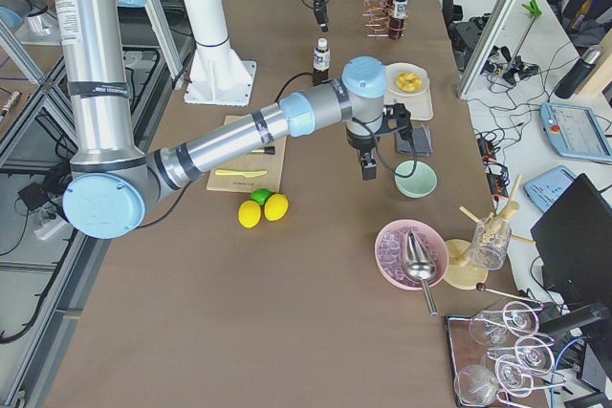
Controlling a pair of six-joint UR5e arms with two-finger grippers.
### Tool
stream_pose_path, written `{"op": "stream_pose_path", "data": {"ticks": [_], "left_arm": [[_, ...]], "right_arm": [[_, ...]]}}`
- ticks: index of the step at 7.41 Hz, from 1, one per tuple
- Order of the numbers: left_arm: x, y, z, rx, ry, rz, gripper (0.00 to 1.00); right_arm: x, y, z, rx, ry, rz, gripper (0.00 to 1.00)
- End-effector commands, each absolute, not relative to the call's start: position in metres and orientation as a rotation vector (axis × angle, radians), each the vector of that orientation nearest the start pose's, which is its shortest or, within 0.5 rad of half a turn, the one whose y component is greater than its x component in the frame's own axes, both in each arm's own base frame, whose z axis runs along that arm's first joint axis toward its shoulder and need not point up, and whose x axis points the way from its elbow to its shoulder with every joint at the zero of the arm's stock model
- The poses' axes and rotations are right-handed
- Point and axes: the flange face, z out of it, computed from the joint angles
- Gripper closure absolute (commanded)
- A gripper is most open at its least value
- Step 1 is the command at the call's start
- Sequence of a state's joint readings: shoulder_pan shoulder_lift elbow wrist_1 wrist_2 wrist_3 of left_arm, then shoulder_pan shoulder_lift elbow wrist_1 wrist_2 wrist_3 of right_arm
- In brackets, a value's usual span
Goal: Place tea on tray
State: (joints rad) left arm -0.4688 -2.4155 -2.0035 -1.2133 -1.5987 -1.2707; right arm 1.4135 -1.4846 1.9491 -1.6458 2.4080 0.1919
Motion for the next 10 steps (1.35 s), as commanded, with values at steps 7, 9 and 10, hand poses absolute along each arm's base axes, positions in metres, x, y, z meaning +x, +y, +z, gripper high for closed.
{"op": "stream_pose_path", "data": {"ticks": [7, 9, 10], "left_arm": [[0.205, -0.511, 0.248, 0.269, 0.801, 0.054, 0.28], [0.152, -0.518, 0.308, 0.275, 0.815, 0.114, 0.28], [0.142, -0.525, 0.319, 0.258, 0.812, 0.096, 0.27]], "right_arm": [[-0.381, -0.423, 0.095, 0.163, -0.969, 0.149, 0.0], [-0.431, -0.408, 0.061, 0.167, -0.928, 0.142, 0.0], [-0.46, -0.405, 0.053, 0.174, -0.903, 0.146, 0.0]]}}
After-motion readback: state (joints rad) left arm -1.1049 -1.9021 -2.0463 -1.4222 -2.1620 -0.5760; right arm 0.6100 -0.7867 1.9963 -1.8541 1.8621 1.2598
